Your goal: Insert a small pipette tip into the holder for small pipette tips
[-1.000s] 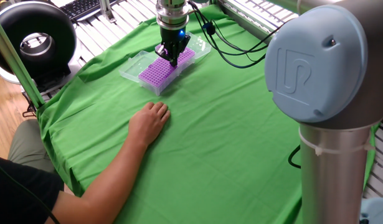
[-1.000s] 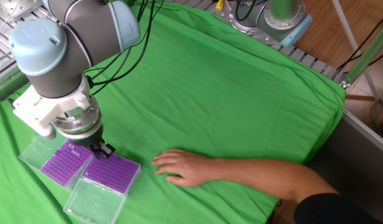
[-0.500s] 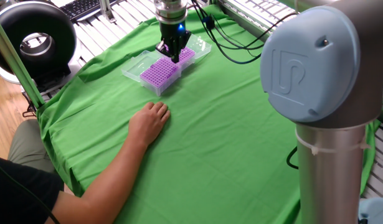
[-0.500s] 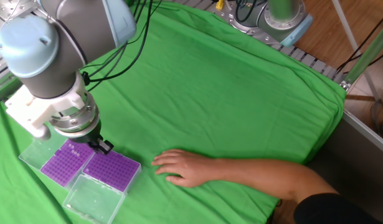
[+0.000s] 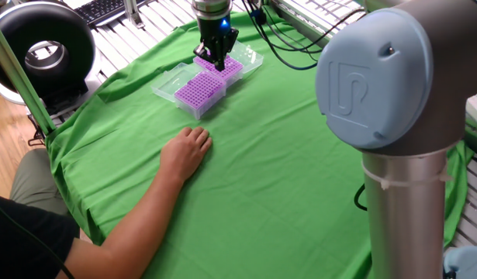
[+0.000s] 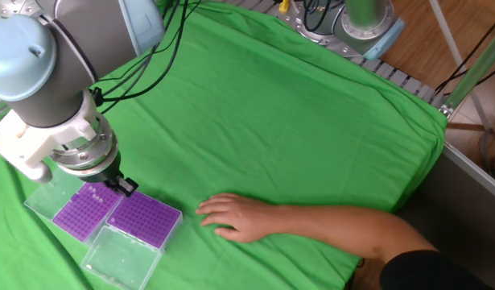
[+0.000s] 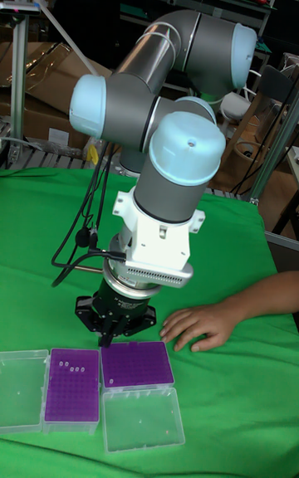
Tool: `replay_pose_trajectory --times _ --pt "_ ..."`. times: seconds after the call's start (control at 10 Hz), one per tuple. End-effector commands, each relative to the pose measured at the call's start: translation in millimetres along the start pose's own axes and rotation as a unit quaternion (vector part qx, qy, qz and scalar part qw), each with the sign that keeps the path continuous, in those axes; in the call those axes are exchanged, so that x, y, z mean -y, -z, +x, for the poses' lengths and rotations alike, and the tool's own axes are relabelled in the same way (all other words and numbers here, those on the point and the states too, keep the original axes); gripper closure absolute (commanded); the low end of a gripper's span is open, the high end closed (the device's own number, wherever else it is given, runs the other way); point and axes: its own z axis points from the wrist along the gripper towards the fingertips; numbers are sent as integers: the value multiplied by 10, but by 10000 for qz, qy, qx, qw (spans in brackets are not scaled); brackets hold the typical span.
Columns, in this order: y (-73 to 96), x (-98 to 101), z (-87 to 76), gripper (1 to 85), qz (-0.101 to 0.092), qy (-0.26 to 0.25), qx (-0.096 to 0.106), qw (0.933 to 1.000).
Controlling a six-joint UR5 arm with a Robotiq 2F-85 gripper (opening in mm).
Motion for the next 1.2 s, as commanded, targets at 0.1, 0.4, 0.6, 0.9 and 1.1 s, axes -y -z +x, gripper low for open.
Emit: replay_pose_trajectory --times 0.1,0.4,0.6,0.9,1.1 --pt "-32 125 -193 847 109 197 230 9995" --pt "-65 126 -268 847 103 199 331 9992" --pt "-77 116 -312 847 86 207 401 9989" --pt "-98 96 -357 847 68 169 473 9987" --pt "-111 105 -368 847 65 192 511 9985"
